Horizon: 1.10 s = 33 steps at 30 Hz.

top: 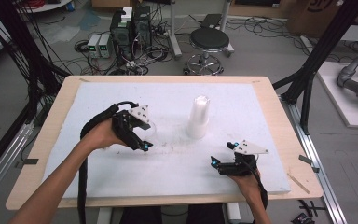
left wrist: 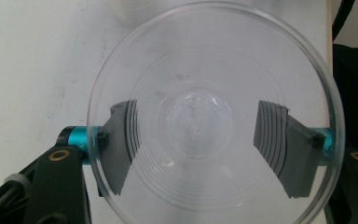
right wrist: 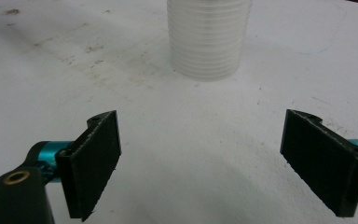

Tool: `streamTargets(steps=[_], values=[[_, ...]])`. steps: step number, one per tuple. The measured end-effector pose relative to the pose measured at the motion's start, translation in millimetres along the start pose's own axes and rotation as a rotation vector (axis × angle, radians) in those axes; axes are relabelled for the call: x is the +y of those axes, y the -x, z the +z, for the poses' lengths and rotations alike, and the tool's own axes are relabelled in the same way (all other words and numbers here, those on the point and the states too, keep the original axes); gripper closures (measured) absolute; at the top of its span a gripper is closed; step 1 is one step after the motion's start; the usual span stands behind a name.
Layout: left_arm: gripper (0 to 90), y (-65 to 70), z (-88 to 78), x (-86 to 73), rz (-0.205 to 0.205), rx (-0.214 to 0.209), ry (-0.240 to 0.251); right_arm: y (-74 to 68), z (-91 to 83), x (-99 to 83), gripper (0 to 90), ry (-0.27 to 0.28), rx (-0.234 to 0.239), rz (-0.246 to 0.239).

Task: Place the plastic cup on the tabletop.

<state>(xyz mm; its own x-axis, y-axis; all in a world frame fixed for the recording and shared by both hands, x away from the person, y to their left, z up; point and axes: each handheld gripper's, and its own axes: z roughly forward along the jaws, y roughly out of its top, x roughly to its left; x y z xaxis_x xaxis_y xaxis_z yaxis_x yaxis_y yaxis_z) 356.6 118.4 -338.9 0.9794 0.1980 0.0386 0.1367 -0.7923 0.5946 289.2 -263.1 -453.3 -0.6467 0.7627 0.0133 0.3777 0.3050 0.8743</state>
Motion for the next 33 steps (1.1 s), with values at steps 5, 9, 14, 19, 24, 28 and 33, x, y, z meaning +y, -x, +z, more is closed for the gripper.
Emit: streamTargets(steps=[5, 9, 14, 19, 24, 28, 33], values=[[30.6, 1.8, 3.2, 1.5, 0.005, 0.004, -0.003, 0.0, -1.0, -0.5, 12.3, 0.005, 0.000, 0.001], [30.6, 1.1, 3.0, 1.7, -0.001, 0.007, 0.003, 0.2, -1.0, -0.5, 12.2, 0.004, 0.002, 0.000], [30.6, 0.6, 7.3, 1.2, -0.005, 0.011, -0.008, 1.7, -1.4, -0.8, 12.2, 0.007, 0.009, 0.013], [30.8, -0.6, 20.1, -0.8, -0.016, 0.020, -0.037, 2.0, -1.4, -0.7, 12.3, 0.004, 0.011, 0.016], [30.9, -2.1, 35.3, -0.6, -0.029, 0.030, -0.042, 2.5, -1.7, -1.0, 12.3, 0.010, 0.015, 0.020], [31.0, -3.3, 48.1, -2.6, -0.030, 0.032, -0.066, 2.3, -2.0, -1.1, 12.2, 0.009, 0.016, 0.020], [31.1, -3.4, 56.9, -2.6, -0.022, 0.041, -0.095, 2.3, -2.2, -1.3, 12.3, 0.011, 0.016, 0.015]])
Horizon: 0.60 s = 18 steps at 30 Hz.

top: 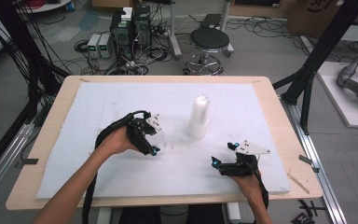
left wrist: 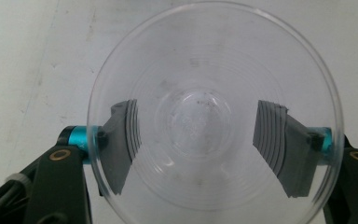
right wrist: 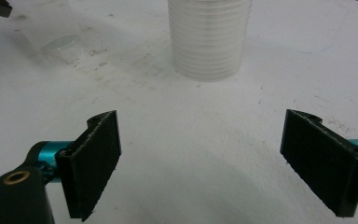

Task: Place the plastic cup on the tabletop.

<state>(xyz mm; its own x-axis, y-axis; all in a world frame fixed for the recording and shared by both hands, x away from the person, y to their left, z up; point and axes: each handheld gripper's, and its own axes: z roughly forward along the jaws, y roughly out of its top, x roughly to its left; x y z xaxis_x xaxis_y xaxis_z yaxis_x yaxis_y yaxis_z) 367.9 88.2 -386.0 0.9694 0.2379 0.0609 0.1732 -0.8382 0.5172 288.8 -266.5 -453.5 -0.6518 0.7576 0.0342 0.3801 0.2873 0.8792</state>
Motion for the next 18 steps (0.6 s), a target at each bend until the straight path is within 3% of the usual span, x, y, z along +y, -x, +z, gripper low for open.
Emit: streamTargets(steps=[7, 8, 11, 14, 16, 18], values=[[31.4, 2.6, 12.5, 2.4, 0.015, -0.006, -0.033, -0.5, 0.0, 0.1, 12.3, -0.001, -0.001, 0.000], [32.3, 2.7, 15.5, -0.5, 0.009, -0.007, 0.005, -0.8, -0.4, -0.1, 12.3, 0.000, -0.003, 0.000], [31.6, 2.0, 16.8, -2.8, -0.007, -0.006, 0.020, -0.6, -0.6, -0.2, 12.3, 0.000, -0.006, 0.001], [25.9, 1.7, 19.9, -5.5, 0.008, -0.009, 0.007, -0.5, -0.2, -0.1, 12.3, 0.000, -0.005, 0.002], [15.8, 1.6, 23.8, -8.1, 0.010, -0.029, 0.022, -0.8, -0.3, -0.1, 12.2, -0.002, -0.003, 0.005], [11.6, 0.6, 25.4, -11.2, 0.003, -0.042, 0.048, -0.5, -0.5, -0.2, 12.3, 0.001, -0.008, -0.001]])
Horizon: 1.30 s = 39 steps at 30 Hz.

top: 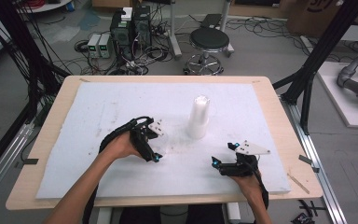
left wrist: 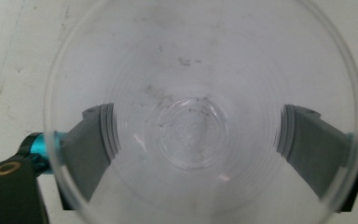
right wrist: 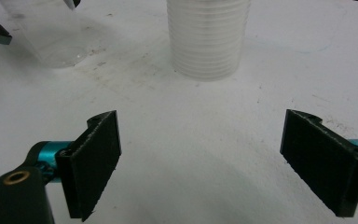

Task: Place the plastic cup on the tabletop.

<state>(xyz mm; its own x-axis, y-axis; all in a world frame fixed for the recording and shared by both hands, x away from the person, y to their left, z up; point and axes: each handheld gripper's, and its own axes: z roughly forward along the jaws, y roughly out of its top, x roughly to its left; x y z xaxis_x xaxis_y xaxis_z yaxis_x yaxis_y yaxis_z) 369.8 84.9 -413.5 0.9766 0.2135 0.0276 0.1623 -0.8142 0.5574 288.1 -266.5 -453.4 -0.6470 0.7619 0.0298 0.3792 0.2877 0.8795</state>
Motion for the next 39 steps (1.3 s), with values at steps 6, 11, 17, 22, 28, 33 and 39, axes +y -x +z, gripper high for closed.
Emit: streamTargets(steps=[6, 11, 17, 22, 28, 33, 39], values=[[11.6, -1.6, -0.3, -11.0, -0.036, 0.009, 0.044, -0.3, 0.2, 0.0, 12.3, -0.003, 0.002, 0.006], [10.9, 1.1, -12.4, -25.6, -0.074, 0.000, 0.133, -1.2, -1.3, -0.6, 12.3, 0.010, -0.008, -0.006], [10.9, 8.7, -28.3, -58.6, -0.128, 0.039, 0.225, -1.8, -0.6, -0.5, 12.3, 0.004, -0.010, -0.009], [10.8, 25.9, -46.8, -102.6, -0.255, 0.143, 0.414, -1.4, -4.0, -2.1, 12.3, 0.042, -0.010, -0.012], [10.3, 42.4, -49.7, -136.2, -0.346, 0.234, 0.539, -1.0, -5.2, -2.7, 12.3, 0.054, -0.004, -0.007], [9.7, 55.9, -52.3, -150.8, -0.362, 0.290, 0.629, -1.2, -6.6, -3.6, 12.3, 0.073, -0.002, -0.012], [9.6, 64.5, -49.9, -160.5, -0.371, 0.393, 0.662, -1.3, -7.2, -4.0, 12.3, 0.079, -0.010, -0.010]])
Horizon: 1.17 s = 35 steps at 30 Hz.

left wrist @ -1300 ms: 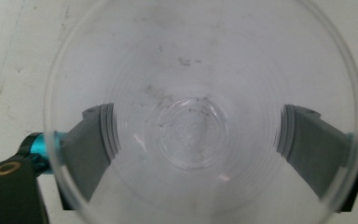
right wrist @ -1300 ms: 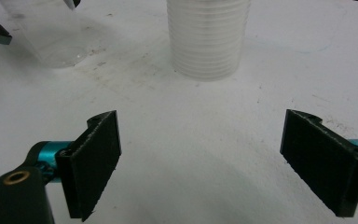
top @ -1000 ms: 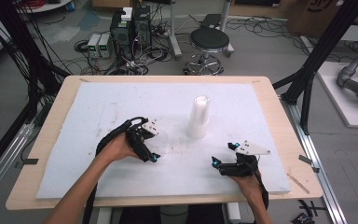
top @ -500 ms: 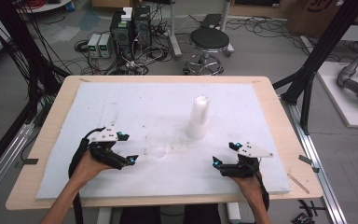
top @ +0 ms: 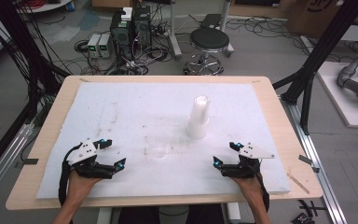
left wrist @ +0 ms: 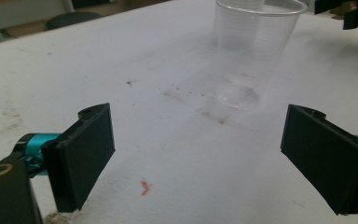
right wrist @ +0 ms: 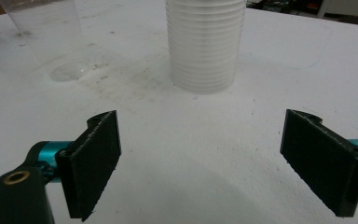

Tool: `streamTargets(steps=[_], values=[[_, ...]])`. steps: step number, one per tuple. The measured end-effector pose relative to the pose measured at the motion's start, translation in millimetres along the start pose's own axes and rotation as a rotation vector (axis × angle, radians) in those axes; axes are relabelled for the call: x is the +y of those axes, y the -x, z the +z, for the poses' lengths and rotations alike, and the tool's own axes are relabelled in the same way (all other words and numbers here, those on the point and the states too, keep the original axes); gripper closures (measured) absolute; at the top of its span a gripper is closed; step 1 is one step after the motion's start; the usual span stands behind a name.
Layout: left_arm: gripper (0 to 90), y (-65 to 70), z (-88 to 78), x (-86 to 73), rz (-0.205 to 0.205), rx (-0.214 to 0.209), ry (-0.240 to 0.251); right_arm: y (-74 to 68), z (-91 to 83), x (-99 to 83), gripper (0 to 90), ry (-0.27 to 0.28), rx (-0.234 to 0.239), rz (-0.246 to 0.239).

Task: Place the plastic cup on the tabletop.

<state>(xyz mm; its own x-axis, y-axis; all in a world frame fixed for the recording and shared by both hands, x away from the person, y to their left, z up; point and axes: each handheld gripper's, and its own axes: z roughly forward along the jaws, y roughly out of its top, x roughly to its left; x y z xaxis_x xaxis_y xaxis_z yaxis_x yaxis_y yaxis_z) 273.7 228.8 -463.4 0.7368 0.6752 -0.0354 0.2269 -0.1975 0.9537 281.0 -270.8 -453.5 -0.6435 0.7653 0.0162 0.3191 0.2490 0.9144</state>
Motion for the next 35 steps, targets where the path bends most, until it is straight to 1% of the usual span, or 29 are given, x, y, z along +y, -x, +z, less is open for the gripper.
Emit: streamTargets(steps=[1, 2, 4, 6, 7, 8, 9, 10, 11, 13, 17, 20, 22, 23, 24, 26, 29, 31, 32, 33, 34, 35], values=[[9.6, -1.3, 0.0, -2.1, 0.005, 0.010, -0.008, -0.4, -1.0, -0.3, 12.3, 0.008, 0.001, -0.001], [9.6, -1.5, 0.6, -5.1, -0.001, 0.015, -0.015, -0.2, -1.4, -0.6, 12.3, 0.015, 0.002, -0.005], [9.7, -0.4, -0.8, -5.0, 0.007, 0.029, -0.001, 0.1, -2.7, -1.1, 12.3, 0.027, 0.007, 0.003], [9.9, 0.6, -1.0, -5.5, 0.012, 0.034, 0.004, 0.8, -3.0, -1.2, 12.2, 0.030, 0.009, 0.007], [9.9, 1.5, -1.9, -5.8, 0.024, 0.031, 0.009, 2.6, -3.1, -1.2, 12.3, 0.032, 0.011, 0.020], [9.9, 1.5, -1.9, -5.8, 0.024, 0.031, 0.009, 2.6, -3.1, -1.2, 12.3, 0.032, 0.011, 0.020], [9.9, 1.1, -3.1, -6.3, 0.023, 0.030, 0.021, 3.6, -3.1, -1.3, 12.3, 0.032, 0.010, 0.035], [9.9, 1.1, -3.1, -6.3, 0.023, 0.030, 0.021, 3.4, -3.3, -1.3, 12.3, 0.030, 0.008, 0.039], [9.9, -0.7, -3.7, -6.5, 0.000, 0.014, 0.025, 3.6, -3.1, -1.4, 12.3, 0.030, 0.009, 0.037], [9.9, -1.3, -4.0, -6.6, -0.005, 0.010, 0.025, 3.2, -2.9, -1.2, 12.3, 0.029, 0.009, 0.038], [9.9, -1.4, -3.9, -6.6, -0.004, 0.014, 0.022, 2.9, -2.3, -1.0, 12.3, 0.023, 0.009, 0.028], [9.9, -0.1, -2.9, -6.5, 0.000, 0.019, 0.018, 2.8, -2.5, -1.2, 12.3, 0.026, 0.006, 0.031], [9.9, -0.1, -2.9, -6.4, 0.000, 0.019, 0.017, 2.5, -2.5, -1.2, 12.3, 0.024, 0.006, 0.029], [9.9, -0.9, -3.0, -6.5, -0.001, 0.010, 0.018, 2.5, -2.3, -1.1, 12.3, 0.024, 0.006, 0.029], [9.9, -0.9, -3.0, -6.5, -0.001, 0.010, 0.018, 2.5, -2.3, -1.1, 12.3, 0.024, 0.006, 0.029], [9.9, -2.8, -3.9, -6.8, -0.017, 0.005, 0.022, 2.8, -2.0, -1.0, 12.3, 0.021, 0.010, 0.030], [9.9, -3.5, -4.3, -7.1, -0.031, 0.008, 0.028, 3.4, -1.8, -0.9, 12.3, 0.019, 0.012, 0.028], [9.9, -4.1, -4.2, -7.1, -0.030, 0.007, 0.029, 3.4, -1.8, -1.0, 12.3, 0.020, 0.012, 0.027], [9.9, -4.2, -4.7, -7.2, -0.031, 0.004, 0.030, 2.5, -2.7, -1.3, 12.3, 0.025, 0.005, 0.032], [9.9, -4.1, -5.1, -7.5, -0.033, 0.004, 0.040, 2.2, -3.3, -1.5, 12.3, 0.031, 0.001, 0.032], [9.9, -4.1, -5.1, -7.5, -0.033, 0.004, 0.040, 2.2, -3.3, -1.5, 12.3, 0.031, 0.001, 0.032], [9.9, -4.3, -5.7, -7.6, -0.031, 0.003, 0.041, 2.4, -3.8, -1.9, 12.3, 0.039, -0.011, 0.030]])
